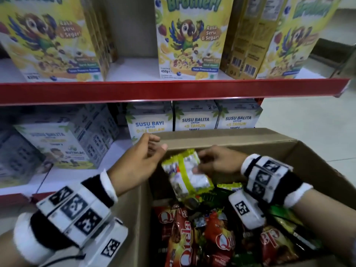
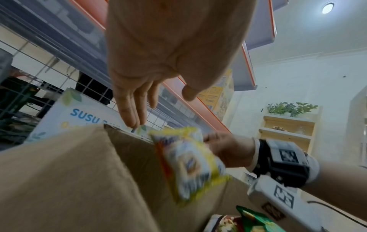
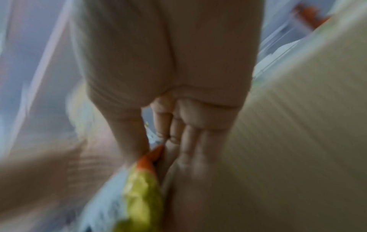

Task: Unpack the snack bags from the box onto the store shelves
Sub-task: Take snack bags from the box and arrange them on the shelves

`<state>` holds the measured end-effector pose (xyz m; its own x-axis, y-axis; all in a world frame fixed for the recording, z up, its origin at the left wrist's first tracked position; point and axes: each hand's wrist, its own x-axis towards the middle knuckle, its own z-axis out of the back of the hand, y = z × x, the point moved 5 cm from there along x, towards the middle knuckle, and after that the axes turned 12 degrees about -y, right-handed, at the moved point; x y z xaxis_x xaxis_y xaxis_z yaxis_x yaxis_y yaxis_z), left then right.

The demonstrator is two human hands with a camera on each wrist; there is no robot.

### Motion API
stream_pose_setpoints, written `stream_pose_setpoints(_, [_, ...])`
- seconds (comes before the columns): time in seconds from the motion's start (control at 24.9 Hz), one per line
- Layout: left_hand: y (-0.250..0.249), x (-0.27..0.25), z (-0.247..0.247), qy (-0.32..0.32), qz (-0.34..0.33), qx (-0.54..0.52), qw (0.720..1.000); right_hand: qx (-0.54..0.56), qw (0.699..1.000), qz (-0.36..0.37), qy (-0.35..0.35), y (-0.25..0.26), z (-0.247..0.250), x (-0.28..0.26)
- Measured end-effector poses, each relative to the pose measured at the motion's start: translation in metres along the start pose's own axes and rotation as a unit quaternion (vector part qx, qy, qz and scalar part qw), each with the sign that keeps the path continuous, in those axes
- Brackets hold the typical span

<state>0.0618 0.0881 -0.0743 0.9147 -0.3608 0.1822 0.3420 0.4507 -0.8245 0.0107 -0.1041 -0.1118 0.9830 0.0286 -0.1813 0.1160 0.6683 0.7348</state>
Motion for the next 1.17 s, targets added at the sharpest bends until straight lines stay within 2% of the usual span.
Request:
stream_pose_setpoints(0.12, [-0.011, -0.015, -0.006, 0.075, 0.014, -0.062, 0.995, 0.224, 0.973, 0.002, -0.046, 0.030, 0.029, -0.014])
stream_pose_setpoints(0.16, [-0.016, -0.018, -0.008, 0.097, 0.026, -0.122, 0.987, 0.258, 0.964, 0.007, -0.062, 0.039, 0.035, -0.017])
stream_pose_setpoints(0.24, [-0.024, -0.020, -0.007, 0.122, 0.093, -0.259, 0.954, 0.291, 0.952, 0.013, -0.098, 0.052, 0.041, -0.022])
stream_pose_setpoints(0.32, [-0.028, -0.019, -0.004, 0.108, 0.126, -0.328, 0.930, 0.318, 0.938, 0.014, -0.135, 0.063, 0.044, -0.025])
stream_pose_setpoints(0.4, [-0.025, -0.015, 0.002, 0.042, 0.133, -0.334, 0.932, 0.319, 0.931, 0.034, -0.172, 0.076, 0.047, -0.028])
stream_pose_setpoints(0.48, [-0.026, -0.014, 0.002, 0.035, 0.147, -0.357, 0.922, 0.322, 0.927, 0.063, -0.180, 0.094, 0.041, -0.032])
stream_pose_setpoints(0.6, [-0.034, -0.019, -0.001, 0.108, 0.217, -0.476, 0.845, 0.359, 0.919, 0.084, -0.143, 0.112, 0.028, -0.037])
stream_pose_setpoints(0.68, [-0.040, -0.018, 0.002, 0.135, 0.212, -0.537, 0.805, 0.269, 0.934, 0.120, -0.204, 0.116, 0.034, -0.040])
stream_pose_setpoints(0.76, [-0.044, -0.019, 0.004, 0.171, 0.187, -0.577, 0.776, 0.169, 0.939, 0.119, -0.274, 0.113, 0.046, -0.040])
stream_pose_setpoints(0.8, [-0.043, -0.020, 0.004, 0.185, 0.178, -0.581, 0.773, 0.165, 0.943, 0.101, -0.271, 0.108, 0.048, -0.039])
stream_pose_setpoints(0.88, [-0.038, -0.021, 0.002, 0.201, 0.182, -0.562, 0.781, 0.246, 0.942, 0.061, -0.220, 0.101, 0.045, -0.033])
stream_pose_setpoints(0.97, [-0.034, -0.021, -0.001, 0.202, 0.181, -0.515, 0.814, 0.270, 0.935, 0.065, -0.222, 0.100, 0.043, -0.031])
stream_pose_setpoints(1.09, [-0.026, -0.016, -0.001, 0.162, 0.155, -0.418, 0.880, 0.229, 0.932, 0.078, -0.272, 0.095, 0.047, -0.030])
stream_pose_setpoints(1.17, [-0.019, -0.013, -0.001, 0.129, 0.152, -0.394, 0.897, 0.209, 0.938, 0.078, -0.267, 0.092, 0.048, -0.027])
